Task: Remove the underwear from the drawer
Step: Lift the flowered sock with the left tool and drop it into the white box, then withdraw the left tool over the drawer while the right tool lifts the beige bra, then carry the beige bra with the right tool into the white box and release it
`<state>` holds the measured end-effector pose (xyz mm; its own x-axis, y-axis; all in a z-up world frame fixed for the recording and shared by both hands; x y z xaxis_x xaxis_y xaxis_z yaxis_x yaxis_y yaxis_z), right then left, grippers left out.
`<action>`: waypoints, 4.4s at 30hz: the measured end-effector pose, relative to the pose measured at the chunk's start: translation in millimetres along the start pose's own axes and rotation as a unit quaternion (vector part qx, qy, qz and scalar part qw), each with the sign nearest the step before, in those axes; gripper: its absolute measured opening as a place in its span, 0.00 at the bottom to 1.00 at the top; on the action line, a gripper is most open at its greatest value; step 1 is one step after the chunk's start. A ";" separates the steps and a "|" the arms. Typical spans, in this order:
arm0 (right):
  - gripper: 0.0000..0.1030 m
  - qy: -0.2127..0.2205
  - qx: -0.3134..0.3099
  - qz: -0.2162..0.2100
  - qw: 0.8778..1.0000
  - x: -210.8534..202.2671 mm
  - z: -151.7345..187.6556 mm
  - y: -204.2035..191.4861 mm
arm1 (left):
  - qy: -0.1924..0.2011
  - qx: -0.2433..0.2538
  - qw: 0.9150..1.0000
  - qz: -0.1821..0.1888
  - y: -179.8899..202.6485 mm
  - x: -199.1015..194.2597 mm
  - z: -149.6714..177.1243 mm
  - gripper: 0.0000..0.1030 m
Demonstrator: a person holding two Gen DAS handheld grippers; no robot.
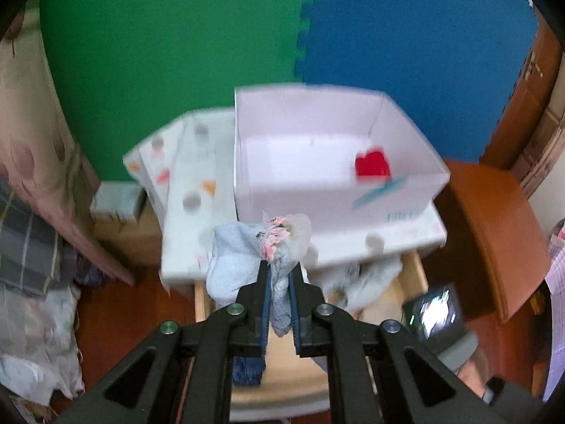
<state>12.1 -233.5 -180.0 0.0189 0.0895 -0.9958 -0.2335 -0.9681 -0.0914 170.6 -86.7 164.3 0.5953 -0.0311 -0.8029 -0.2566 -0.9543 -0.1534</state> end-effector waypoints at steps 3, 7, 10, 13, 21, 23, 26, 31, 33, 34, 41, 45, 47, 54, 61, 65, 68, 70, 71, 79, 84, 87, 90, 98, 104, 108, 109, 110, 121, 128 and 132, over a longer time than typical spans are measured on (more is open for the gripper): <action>0.67 0.002 0.002 -0.002 1.000 -2.5 -1.9 2.2 | 0.040 -0.002 0.999 -0.010 2.2 -10.8 -39.4 0.09; 0.67 0.005 0.004 -0.003 1.000 -5.4 -1.9 3.8 | 0.067 -0.004 0.998 -0.008 8.5 -12.5 -83.1 0.09; 0.67 0.007 0.004 -0.003 1.000 -7.0 -1.3 5.0 | 0.075 0.006 0.997 -0.019 17.4 1.0 -108.0 0.09; 0.67 0.008 0.005 -0.003 1.000 -8.3 -0.4 5.7 | 0.063 0.008 0.998 -0.015 28.0 24.0 -122.7 0.09; 0.67 0.008 0.005 -0.003 1.000 -9.1 0.2 5.8 | 0.004 0.018 0.999 -0.028 40.8 91.1 -117.8 0.09; 0.67 0.008 0.002 -0.001 1.000 -9.2 0.5 4.8 | -0.004 0.019 0.999 -0.028 42.3 102.0 -113.8 0.09; 0.67 0.009 0.003 -0.002 1.000 -9.4 0.3 2.4 | -0.022 0.020 0.999 -0.028 45.4 117.7 -107.7 0.09; 0.67 0.008 0.002 -0.002 1.000 -9.1 0.8 1.6 | -0.040 0.018 0.999 -0.032 45.8 134.4 -98.3 0.10; 0.67 0.009 0.002 -0.002 1.000 -9.1 0.2 1.1 | -0.050 0.017 0.998 -0.033 44.9 138.5 -95.3 0.12; 0.67 0.009 0.002 -0.002 1.000 -9.2 0.1 0.9 | -0.054 0.015 0.998 -0.033 44.1 140.4 -93.9 0.13; 0.67 0.009 0.001 -0.002 1.000 -8.9 0.1 -0.1 | -0.074 -0.004 0.997 -0.019 38.6 144.7 -88.0 0.31; 0.67 0.008 0.001 -0.001 1.000 -8.9 -0.3 -0.9 | -0.077 -0.006 0.997 -0.004 38.2 138.1 -87.6 0.44; 0.67 0.008 0.001 -0.001 1.000 -8.9 -0.4 -1.0 | -0.075 -0.004 0.997 -0.001 38.4 131.7 -88.0 0.47; 0.67 0.006 0.000 0.001 1.000 -7.8 -1.1 -3.7 | -0.043 -0.009 0.999 0.005 27.9 101.1 -93.9 0.50; 0.68 -0.001 -0.001 0.001 1.000 -5.4 -3.5 -4.9 | -0.022 0.007 1.000 -0.003 0.6 62.5 -83.1 0.50; 0.68 -0.005 -0.003 0.001 1.000 -3.0 -5.8 -6.2 | -0.013 0.012 1.000 -0.018 -26.2 42.8 -63.5 0.50; 0.68 -0.009 -0.006 0.003 1.000 -1.4 -7.7 -7.6 | -0.016 0.008 0.999 -0.028 -50.5 32.8 -44.2 0.50; 0.68 -0.012 -0.008 0.003 1.000 -0.1 -8.5 -9.2 | -0.017 0.010 0.999 -0.041 -66.3 27.3 -29.6 0.50; 0.68 -0.012 -0.009 0.003 1.000 0.8 -8.7 -10.2 | -0.018 0.012 0.998 -0.051 -75.6 24.8 -19.7 0.50; 0.68 -0.011 -0.021 -0.001 1.000 1.7 -11.8 -17.5 | -0.041 0.028 0.995 -0.089 -105.4 36.9 63.9 0.50; 0.65 -0.007 -0.021 -0.004 1.000 -2.1 -9.4 -16.1 | -0.076 -0.019 0.994 -0.079 -106.8 72.2 115.1 0.50; 0.62 -0.006 -0.025 -0.001 1.000 -5.2 -10.0 -18.3 | -0.098 -0.023 0.992 -0.080 -99.7 92.6 141.4 0.50; 0.60 -0.006 -0.024 0.000 1.000 -7.5 -8.5 -18.9 | -0.108 -0.033 0.991 -0.072 -91.1 106.0 157.8 0.50; 0.51 0.000 -0.025 -0.005 1.000 -17.8 -7.8 -21.9 | -0.069 -0.025 0.993 -0.096 -76.9 117.2 175.2 0.50; 0.48 0.012 -0.025 -0.011 1.000 -34.5 -7.4 -21.6 | -0.079 -0.033 0.992 -0.096 -80.0 126.0 187.9 0.50; 0.48 0.025 -0.022 -0.022 0.999 -48.5 -11.8 -22.8 | -0.080 -0.059 0.991 -0.085 -89.1 126.5 189.5 0.50; 0.48 0.028 -0.022 -0.023 0.999 -53.8 -13.4 -25.1 | -0.084 -0.069 0.991 -0.081 -92.0 128.1 191.2 0.50; 0.47 0.031 -0.024 -0.023 0.999 -59.3 -12.7 -24.6 | -0.088 -0.076 0.990 -0.078 -93.7 129.6 192.7 0.50; 0.47 0.084 -0.048 -0.038 0.995 -135.5 -22.6 -41.0 | -0.104 -0.076 0.988 -0.085 -94.4 135.9 198.9 0.50; 0.47 0.142 -0.057 -0.043 0.987 -215.4 -47.6 -47.0 | -0.099 -0.075 0.988 -0.094 -95.8 133.9 198.9 0.50; 0.47 0.184 -0.061 -0.043 0.980 -264.2 -70.3 -54.0 | -0.101 -0.081 0.987 -0.094 -97.9 134.8 199.7 0.50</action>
<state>88.1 -221.3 87.9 0.3879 0.1027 -0.9160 -0.0982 -0.9835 -0.1519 124.0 61.8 -44.0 0.4535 0.1946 -0.8698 -0.0218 -0.9732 -0.2291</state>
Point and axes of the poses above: each gripper's, at about its wrist camera, not at the fingertips, and x roughly the way its jaws point, y to its right, z to its underside, the point moved 6 cm from there along x, roughly the way its jaws point, and after that the axes turned 14 degrees about -z, right-handed, at the moved point
